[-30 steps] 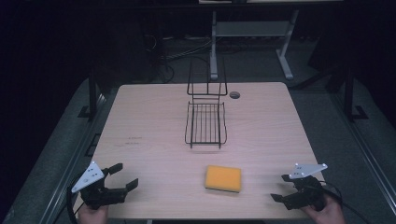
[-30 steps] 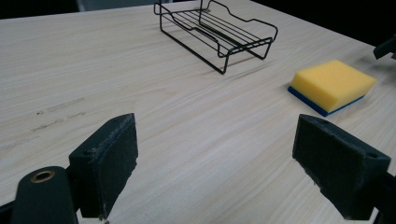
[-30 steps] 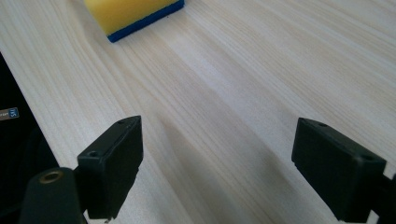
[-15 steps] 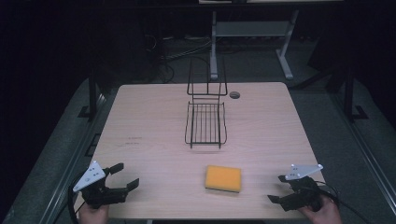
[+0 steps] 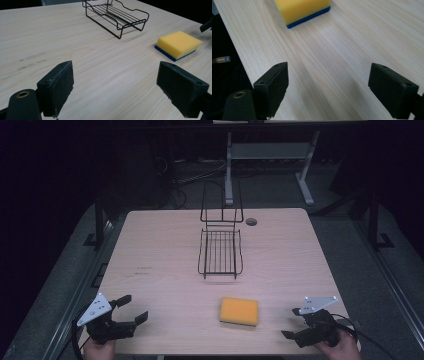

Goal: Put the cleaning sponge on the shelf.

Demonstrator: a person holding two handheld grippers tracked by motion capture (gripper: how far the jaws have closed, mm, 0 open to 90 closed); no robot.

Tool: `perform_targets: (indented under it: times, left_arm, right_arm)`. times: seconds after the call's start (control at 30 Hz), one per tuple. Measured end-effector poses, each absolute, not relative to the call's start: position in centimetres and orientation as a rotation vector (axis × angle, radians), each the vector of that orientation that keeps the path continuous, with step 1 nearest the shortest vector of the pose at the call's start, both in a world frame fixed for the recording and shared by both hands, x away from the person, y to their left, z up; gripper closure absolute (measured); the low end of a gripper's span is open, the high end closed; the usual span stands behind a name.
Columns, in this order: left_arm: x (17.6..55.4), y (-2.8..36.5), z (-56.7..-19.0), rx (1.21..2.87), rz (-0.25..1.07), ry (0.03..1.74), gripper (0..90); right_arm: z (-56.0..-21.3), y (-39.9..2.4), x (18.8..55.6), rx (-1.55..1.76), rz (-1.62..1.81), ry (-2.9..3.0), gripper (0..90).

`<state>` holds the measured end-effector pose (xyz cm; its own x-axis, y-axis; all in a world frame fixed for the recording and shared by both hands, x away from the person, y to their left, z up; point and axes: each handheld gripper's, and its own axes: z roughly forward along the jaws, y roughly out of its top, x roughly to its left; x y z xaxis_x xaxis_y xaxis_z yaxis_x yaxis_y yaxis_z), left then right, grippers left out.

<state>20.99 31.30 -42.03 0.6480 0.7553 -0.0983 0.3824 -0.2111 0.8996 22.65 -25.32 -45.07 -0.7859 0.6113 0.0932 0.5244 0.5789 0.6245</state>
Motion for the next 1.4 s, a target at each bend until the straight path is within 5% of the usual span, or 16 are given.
perform_targets:
  times: [1.4]
  left_arm:
    - [20.9,31.4,-42.0,1.83,0.463,0.916,13.4]
  right_arm:
    - [-43.1,-21.1,23.9,0.773,0.937,2.785,15.4]
